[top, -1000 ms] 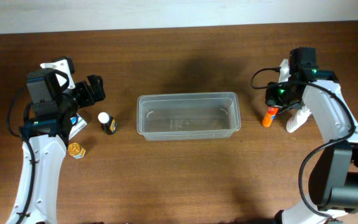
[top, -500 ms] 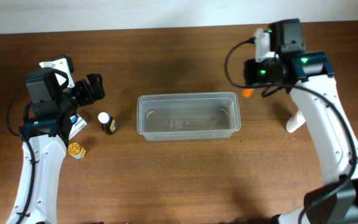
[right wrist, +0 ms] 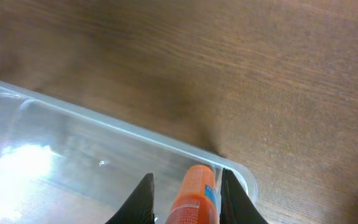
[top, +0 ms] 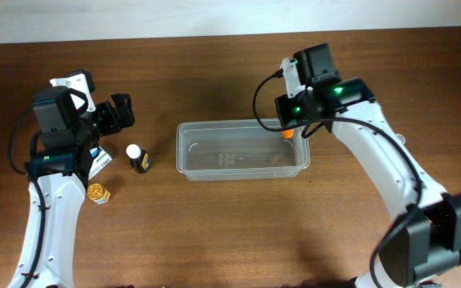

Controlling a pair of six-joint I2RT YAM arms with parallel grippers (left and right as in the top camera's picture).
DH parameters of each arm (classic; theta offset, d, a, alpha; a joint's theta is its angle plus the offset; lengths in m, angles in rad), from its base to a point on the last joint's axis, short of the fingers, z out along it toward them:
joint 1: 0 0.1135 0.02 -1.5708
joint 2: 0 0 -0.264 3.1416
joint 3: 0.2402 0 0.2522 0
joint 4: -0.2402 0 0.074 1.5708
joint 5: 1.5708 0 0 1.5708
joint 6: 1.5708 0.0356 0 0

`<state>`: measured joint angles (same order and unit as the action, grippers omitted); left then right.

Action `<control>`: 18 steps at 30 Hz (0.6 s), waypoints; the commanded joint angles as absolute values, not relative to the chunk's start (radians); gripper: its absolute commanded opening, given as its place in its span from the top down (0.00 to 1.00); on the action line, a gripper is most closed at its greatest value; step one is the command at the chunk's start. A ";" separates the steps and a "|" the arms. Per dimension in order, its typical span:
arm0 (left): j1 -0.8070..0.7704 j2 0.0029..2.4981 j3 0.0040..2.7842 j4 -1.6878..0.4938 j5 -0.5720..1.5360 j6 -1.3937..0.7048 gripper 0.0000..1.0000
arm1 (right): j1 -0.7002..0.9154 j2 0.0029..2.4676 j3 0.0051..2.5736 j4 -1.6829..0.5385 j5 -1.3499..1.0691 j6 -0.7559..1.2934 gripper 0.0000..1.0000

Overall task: Pack container
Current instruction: 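Carry the orange tube into the container and release it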

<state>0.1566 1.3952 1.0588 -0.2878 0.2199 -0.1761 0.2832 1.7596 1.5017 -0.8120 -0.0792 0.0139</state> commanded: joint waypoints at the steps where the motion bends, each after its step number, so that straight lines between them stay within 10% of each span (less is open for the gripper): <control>1: 0.160 1.397 1.081 -0.284 0.213 -0.163 0.01 | 0.285 1.788 1.454 -0.765 -0.002 0.004 0.83; 10: 0.160 1.397 1.081 -0.283 0.213 -0.163 0.01 | 0.285 1.843 1.403 -0.710 -0.002 0.004 0.82; 14: 0.160 1.397 1.081 -0.284 0.213 -0.163 0.01 | 0.285 1.843 1.403 -0.704 -0.003 0.004 0.55; 18: 0.160 1.397 1.081 -0.280 0.213 -0.163 0.01 | 0.285 1.843 1.403 -0.701 -0.003 0.004 0.50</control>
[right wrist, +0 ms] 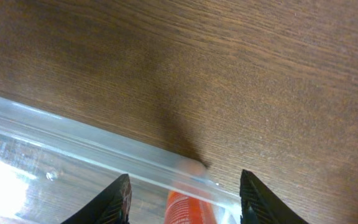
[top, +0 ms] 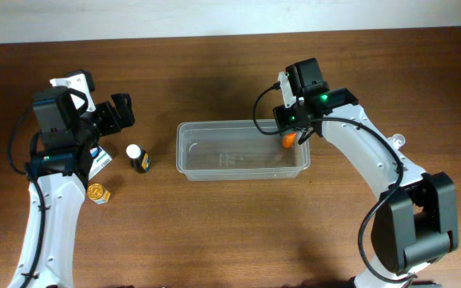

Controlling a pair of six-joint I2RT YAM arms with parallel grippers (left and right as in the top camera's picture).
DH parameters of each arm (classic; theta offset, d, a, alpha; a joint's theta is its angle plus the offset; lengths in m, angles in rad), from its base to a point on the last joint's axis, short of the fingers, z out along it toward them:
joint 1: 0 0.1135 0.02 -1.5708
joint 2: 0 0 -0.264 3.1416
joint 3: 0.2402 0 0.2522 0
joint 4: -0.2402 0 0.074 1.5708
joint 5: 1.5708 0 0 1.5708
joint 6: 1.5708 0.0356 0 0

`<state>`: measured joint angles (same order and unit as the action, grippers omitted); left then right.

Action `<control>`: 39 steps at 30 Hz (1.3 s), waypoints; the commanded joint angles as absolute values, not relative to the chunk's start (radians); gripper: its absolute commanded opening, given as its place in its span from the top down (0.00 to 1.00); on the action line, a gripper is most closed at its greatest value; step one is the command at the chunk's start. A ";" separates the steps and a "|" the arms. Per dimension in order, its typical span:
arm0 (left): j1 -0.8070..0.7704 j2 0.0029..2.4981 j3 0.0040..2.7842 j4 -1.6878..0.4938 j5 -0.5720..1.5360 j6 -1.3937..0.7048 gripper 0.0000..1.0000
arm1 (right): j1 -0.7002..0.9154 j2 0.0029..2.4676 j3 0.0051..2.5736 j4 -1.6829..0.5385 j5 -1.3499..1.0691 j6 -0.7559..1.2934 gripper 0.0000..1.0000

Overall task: Pack container
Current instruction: 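Carry the orange tube into the container and release it, then move the right gripper to the white spray bottle and grasp it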

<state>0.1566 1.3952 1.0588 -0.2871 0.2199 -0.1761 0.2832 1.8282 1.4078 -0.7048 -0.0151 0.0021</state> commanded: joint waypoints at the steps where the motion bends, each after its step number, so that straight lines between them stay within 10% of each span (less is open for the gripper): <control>1: 0.160 1.397 1.081 -0.279 0.213 -0.163 0.01 | 0.285 1.843 1.403 -0.701 -0.003 0.004 0.50; 16: 0.160 1.397 1.081 -0.277 0.213 -0.163 0.01 | 0.265 1.740 1.557 -0.773 0.126 0.053 0.36; 39: 0.160 1.397 1.081 -0.277 0.213 -0.163 0.01 | -0.245 1.632 1.406 -1.115 0.116 0.507 0.11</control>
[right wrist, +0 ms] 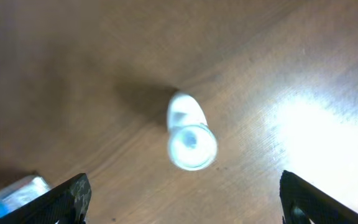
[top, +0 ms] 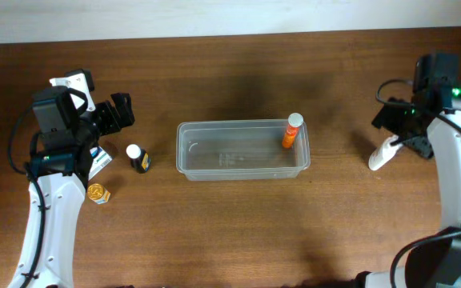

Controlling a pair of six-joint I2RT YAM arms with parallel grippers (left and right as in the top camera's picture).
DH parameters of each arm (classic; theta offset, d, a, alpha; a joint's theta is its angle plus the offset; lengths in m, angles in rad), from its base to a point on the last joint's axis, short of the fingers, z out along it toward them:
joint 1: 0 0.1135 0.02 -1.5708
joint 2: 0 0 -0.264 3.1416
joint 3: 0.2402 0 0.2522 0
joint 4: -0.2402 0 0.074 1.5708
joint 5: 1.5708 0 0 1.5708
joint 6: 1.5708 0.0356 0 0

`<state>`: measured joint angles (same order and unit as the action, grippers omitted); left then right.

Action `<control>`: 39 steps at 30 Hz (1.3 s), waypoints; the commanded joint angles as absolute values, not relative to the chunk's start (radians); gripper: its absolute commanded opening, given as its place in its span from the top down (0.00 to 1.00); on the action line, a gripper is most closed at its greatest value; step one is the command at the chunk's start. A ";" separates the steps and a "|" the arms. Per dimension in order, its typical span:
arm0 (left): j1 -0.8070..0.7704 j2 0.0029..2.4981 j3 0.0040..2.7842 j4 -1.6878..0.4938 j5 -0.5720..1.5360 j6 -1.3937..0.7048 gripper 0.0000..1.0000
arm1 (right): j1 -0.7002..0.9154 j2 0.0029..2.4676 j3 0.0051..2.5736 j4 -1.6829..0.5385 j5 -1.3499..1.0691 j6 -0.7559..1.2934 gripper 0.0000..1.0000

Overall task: Pack container
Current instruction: 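Move the right gripper to the white spray bottle and grasp it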

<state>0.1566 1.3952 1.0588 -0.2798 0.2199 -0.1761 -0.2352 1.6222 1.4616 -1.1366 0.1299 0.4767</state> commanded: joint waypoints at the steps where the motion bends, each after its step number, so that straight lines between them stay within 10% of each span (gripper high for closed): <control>1: 0.160 1.397 1.081 -0.277 0.213 -0.163 0.01 | -0.244 1.632 1.383 -1.095 0.117 0.507 0.11; 12: 0.160 1.397 1.081 -0.277 0.213 -0.163 0.01 | -0.244 1.645 1.253 -0.896 0.118 0.506 0.24; 24: 0.160 1.397 1.081 -0.276 0.213 -0.163 0.01 | -0.244 1.645 1.253 -0.874 0.138 0.506 0.62; 39: 0.160 1.397 1.081 -0.276 0.213 -0.163 0.01 | -0.228 1.642 1.291 -0.854 0.165 0.412 0.75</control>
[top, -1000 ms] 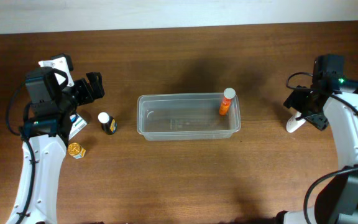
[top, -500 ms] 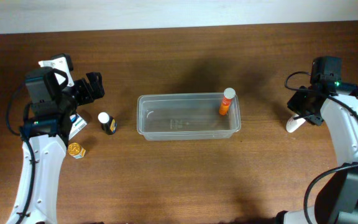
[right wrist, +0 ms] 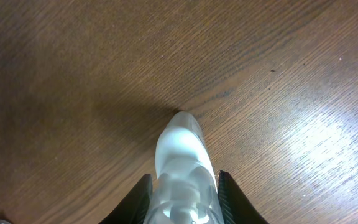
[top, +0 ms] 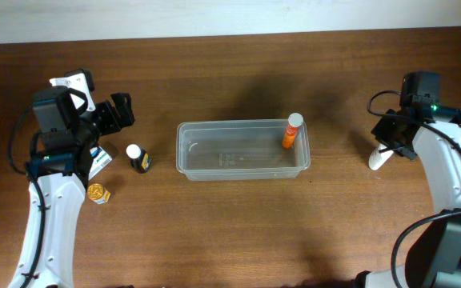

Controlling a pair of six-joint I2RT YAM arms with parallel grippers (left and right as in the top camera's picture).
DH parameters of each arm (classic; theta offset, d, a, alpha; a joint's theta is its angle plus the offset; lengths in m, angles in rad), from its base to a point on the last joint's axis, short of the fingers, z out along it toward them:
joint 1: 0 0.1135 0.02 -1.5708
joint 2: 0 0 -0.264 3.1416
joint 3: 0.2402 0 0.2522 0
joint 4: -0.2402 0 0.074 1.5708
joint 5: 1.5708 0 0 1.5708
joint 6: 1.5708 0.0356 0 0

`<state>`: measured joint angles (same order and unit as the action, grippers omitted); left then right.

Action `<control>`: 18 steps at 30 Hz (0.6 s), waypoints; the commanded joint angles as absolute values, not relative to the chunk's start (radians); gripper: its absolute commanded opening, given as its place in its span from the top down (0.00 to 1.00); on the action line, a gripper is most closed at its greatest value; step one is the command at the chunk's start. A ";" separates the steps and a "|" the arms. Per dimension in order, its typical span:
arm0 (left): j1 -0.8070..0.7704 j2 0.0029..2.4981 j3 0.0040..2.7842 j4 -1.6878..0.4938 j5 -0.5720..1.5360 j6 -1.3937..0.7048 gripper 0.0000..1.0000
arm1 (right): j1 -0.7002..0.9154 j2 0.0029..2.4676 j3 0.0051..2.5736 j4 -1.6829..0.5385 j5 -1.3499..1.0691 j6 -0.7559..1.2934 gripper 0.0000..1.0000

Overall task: Pack container
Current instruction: 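Move the right gripper to the white spray bottle and grasp it, then lay the white spray bottle in the container and open the right gripper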

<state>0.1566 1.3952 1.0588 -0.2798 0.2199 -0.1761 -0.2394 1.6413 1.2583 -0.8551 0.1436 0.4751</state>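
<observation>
The clear plastic container (top: 242, 172) lies mid-table with an orange tube (top: 291, 134) standing at its right end. Far right on the table lies a white bottle (top: 377, 159) with a clear cap. My right gripper (top: 390, 142) has come down over it. In the right wrist view the cap of the white bottle (right wrist: 182, 155) fills the gap of the right gripper (right wrist: 182, 190), both fingers pressed against its sides. My left gripper (top: 121, 112) hovers at the far left, open and holding nothing.
Left of the container stand a small dark bottle with a white cap (top: 138, 158), a blue-and-white box (top: 98, 160) and a small gold-topped box (top: 97, 192), all beneath the left arm.
My right gripper was wide open above the white bottle; now it is lower and its fingers have closed on the bottle's cap. The left arm has not moved.
My right gripper held the orange tube over the container's right end, then stood open with the tube inside. Then it was at the far right, open above the white bottle, and now it grips that bottle.
</observation>
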 commanded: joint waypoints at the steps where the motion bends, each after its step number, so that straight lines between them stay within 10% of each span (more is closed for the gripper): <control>1: 0.160 1.397 1.081 -0.276 0.213 -0.163 0.01 | -0.221 1.640 1.308 -0.860 0.163 0.391 0.75; 18: 0.160 1.397 1.081 -0.273 0.213 -0.163 0.01 | 0.141 1.506 1.642 -1.119 0.007 0.205 0.79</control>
